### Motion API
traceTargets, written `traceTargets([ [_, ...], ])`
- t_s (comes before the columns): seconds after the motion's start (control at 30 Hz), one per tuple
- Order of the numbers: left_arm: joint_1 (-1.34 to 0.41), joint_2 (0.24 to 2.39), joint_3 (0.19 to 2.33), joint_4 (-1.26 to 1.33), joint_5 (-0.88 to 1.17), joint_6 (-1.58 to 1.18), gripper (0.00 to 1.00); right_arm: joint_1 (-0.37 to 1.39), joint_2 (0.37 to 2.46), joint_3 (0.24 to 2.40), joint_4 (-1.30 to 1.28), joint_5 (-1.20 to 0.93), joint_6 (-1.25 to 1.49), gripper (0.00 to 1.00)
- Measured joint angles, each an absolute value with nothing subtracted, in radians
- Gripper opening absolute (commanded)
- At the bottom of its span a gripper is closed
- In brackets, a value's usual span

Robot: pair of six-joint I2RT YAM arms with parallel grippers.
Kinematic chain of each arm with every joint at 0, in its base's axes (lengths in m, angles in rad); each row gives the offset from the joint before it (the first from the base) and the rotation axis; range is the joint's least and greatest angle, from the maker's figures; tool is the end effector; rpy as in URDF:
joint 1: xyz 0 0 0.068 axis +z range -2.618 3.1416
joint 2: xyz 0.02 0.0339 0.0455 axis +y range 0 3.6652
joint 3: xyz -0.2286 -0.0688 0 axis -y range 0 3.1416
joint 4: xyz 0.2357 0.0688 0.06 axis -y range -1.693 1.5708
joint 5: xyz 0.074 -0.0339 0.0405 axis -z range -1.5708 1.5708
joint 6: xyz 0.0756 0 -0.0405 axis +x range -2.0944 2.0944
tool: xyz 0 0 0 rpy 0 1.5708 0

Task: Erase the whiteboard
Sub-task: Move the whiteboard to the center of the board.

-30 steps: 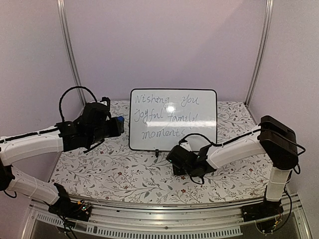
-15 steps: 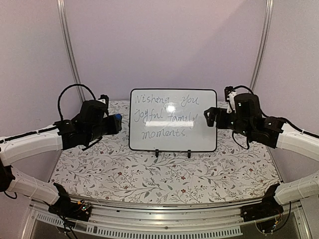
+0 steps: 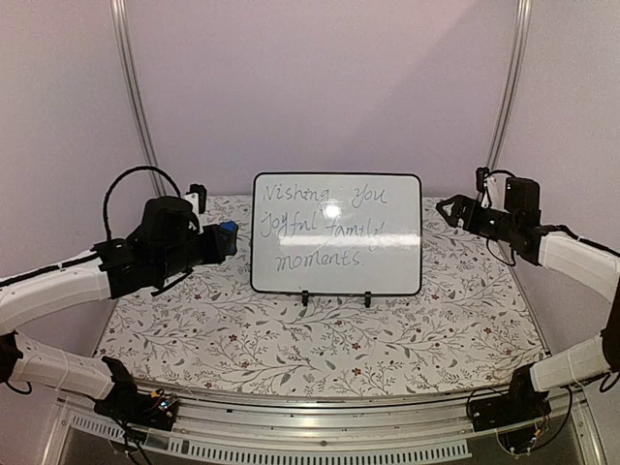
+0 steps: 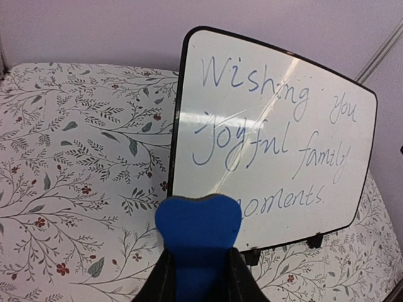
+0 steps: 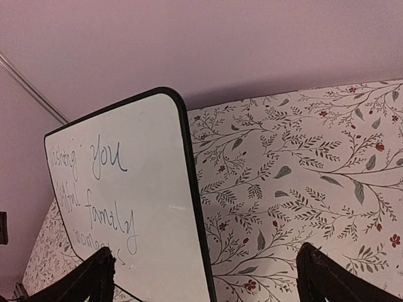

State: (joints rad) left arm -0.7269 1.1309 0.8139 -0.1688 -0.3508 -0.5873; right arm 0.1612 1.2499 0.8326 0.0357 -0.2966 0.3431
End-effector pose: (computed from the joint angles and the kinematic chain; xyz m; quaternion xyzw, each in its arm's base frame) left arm 0.2366 -0.1757 0.2362 -0.0311 0.8475 -0.1922 0.4938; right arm 0.3157 0.0737 0.2353 -0.0080 0.8234 0.2567 0.5060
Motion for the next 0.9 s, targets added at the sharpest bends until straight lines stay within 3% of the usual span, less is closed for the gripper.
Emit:
traceTargets([
  [0.3, -0.726, 1.110, 0.791, -0.162, -0.318, -0.587, 0.02, 0.087, 1.485, 0.884, 0.163, -0.673, 0.291, 0.98],
  [0.67, -0.726, 1.103, 0.779, -0.156, -0.299, -0.594, 0.02, 0.088, 1.686, 0.992, 0.332, -0.874, 0.287, 0.89],
  [0.9, -0.726, 1.103, 0.769, -0.154, -0.300, -0.595, 0.01, 0.108, 1.704, 0.988, 0.367, -0.902, 0.300, 0.72],
])
